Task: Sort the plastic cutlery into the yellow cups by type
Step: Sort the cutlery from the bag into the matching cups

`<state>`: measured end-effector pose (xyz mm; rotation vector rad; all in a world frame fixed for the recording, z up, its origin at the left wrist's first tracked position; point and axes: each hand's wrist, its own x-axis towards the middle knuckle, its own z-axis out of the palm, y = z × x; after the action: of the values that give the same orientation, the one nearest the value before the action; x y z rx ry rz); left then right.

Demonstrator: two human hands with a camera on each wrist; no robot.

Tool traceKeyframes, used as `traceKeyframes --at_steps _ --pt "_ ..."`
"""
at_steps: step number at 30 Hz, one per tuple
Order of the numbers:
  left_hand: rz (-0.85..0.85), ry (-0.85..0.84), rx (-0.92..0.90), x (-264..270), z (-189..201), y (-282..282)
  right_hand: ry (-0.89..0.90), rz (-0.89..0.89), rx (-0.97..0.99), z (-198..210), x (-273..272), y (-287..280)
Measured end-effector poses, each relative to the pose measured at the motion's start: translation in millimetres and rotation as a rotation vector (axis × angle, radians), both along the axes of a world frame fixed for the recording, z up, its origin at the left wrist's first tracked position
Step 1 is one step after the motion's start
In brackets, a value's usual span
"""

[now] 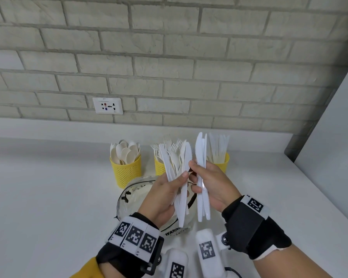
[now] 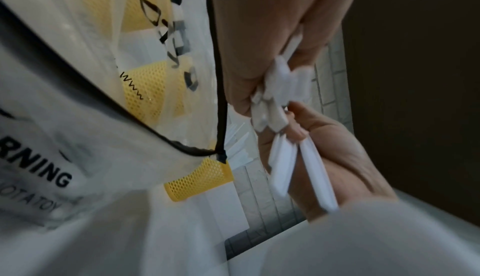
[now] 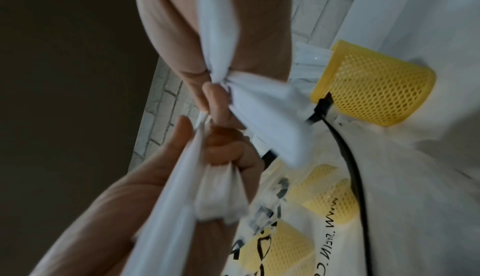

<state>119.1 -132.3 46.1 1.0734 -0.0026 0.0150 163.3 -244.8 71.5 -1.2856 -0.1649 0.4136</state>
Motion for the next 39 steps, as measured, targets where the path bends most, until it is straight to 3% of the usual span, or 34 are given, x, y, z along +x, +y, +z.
traceKeyframes --at_steps 9,12,17,20,23,29,33,37,39 --pt "0.047 0.025 -0.004 1 -1 -2 -0.110 -0.056 -0.092 6 4 -1" --pt "0.150 0.038 0.173 2 -3 -5 -0.318 -0.121 -0.193 15 6 -3" --pt "0.289 -0.090 0.503 5 -3 -16 -0.691 -0.091 -0.518 27 -5 10" --pt "0.331 -0.126 0.592 6 -5 -17 -0.771 -0.174 -0.578 23 -6 16" --pt "0.353 -0.097 0.616 6 -8 -13 -0.753 -0.251 -0.455 32 -7 15" --pt "0.350 -0.033 0.567 7 -13 2 -0.826 -0.549 -0.197 74 35 -21" --pt "0.309 -0.074 0.458 5 -5 9 -0.966 -0.689 -0.473 60 79 -45" --pt "0.102 -0.021 0.153 5 3 8 -0.977 -0.602 -0.587 31 111 -44" --pt "0.039 -0.014 0.106 6 4 9 -0.966 -0.513 -0.612 24 122 -39"
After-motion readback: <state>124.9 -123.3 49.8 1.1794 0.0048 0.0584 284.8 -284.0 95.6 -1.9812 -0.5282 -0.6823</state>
